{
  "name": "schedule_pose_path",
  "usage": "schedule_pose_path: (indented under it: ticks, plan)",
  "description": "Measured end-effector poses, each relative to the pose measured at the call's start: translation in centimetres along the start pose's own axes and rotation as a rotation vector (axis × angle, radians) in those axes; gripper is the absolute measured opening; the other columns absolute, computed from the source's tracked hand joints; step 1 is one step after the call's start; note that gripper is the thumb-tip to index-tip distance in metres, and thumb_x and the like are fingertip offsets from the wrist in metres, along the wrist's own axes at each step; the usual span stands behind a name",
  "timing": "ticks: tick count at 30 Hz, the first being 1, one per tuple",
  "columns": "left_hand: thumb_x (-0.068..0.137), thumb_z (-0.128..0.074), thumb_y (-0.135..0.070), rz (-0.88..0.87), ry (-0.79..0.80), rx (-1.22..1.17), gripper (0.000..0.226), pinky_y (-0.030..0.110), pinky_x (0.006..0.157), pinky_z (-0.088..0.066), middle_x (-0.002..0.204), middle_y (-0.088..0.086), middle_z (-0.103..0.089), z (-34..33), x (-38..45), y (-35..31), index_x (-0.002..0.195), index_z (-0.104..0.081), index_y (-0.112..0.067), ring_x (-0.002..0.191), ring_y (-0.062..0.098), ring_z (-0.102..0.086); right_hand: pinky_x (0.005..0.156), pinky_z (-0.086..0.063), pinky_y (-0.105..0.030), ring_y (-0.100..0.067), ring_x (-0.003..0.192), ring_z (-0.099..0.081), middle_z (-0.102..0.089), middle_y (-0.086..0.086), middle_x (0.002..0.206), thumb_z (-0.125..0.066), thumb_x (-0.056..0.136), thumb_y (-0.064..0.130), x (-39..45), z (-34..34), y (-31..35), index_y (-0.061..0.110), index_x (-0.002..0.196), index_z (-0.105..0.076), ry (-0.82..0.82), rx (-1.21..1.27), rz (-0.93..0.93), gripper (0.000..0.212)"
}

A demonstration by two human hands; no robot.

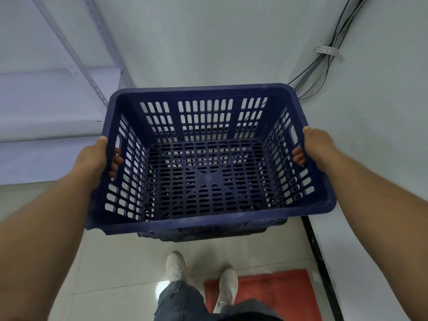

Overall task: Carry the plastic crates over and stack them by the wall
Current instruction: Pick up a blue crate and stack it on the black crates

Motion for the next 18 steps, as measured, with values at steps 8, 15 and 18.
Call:
schedule_pose_path:
  ticks: [8,15,18]
  plan:
    - [0.097,-0.03,-0.042,-0.008,-0.025,-0.001,0.046,0.03,0.05,-0.036,0.072,0.009,-0.055,0.24,-0.65,0.52,0.087,-0.056,-0.005,0.054,0.019,-0.042,0.047,-0.041,-0.031,-0.025,0.051,-0.049,-0.058,-0.016,0.071,-0.026,0.101,0.036,0.25,-0.03,0.52,0.002,0.141,-0.035,0.011,-0.005,-0.033,0.053]
    - [0.098,-0.03,-0.042,-0.01,0.005,-0.013,0.046,0.031,0.05,-0.036,0.072,0.009,-0.055,0.47,-0.59,0.56,0.091,-0.056,-0.005,0.055,0.019,-0.043,0.049,-0.044,-0.032,-0.028,0.056,-0.054,-0.059,-0.021,0.077,-0.024,0.099,0.031,-0.08,-0.22,0.05,0.0,0.139,-0.037,-0.021,-0.027,0.005,0.052]
    - [0.099,-0.029,-0.042,-0.026,0.0,-0.007,0.047,0.032,0.049,-0.035,0.072,0.01,-0.055,0.72,-0.17,0.56,0.09,-0.056,-0.005,0.054,0.02,-0.042,0.05,-0.044,-0.034,-0.029,0.057,-0.054,-0.059,-0.021,0.077,-0.024,0.101,0.032,-0.35,-0.55,-0.18,0.0,0.141,-0.036,-0.04,-0.038,0.0,0.052]
Point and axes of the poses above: each hand's wrist, its own x-axis towards the middle knuckle, its own z-axis out of the back of the hand, y = z × x, the point moved 1 cm from there along x, towards the middle knuckle
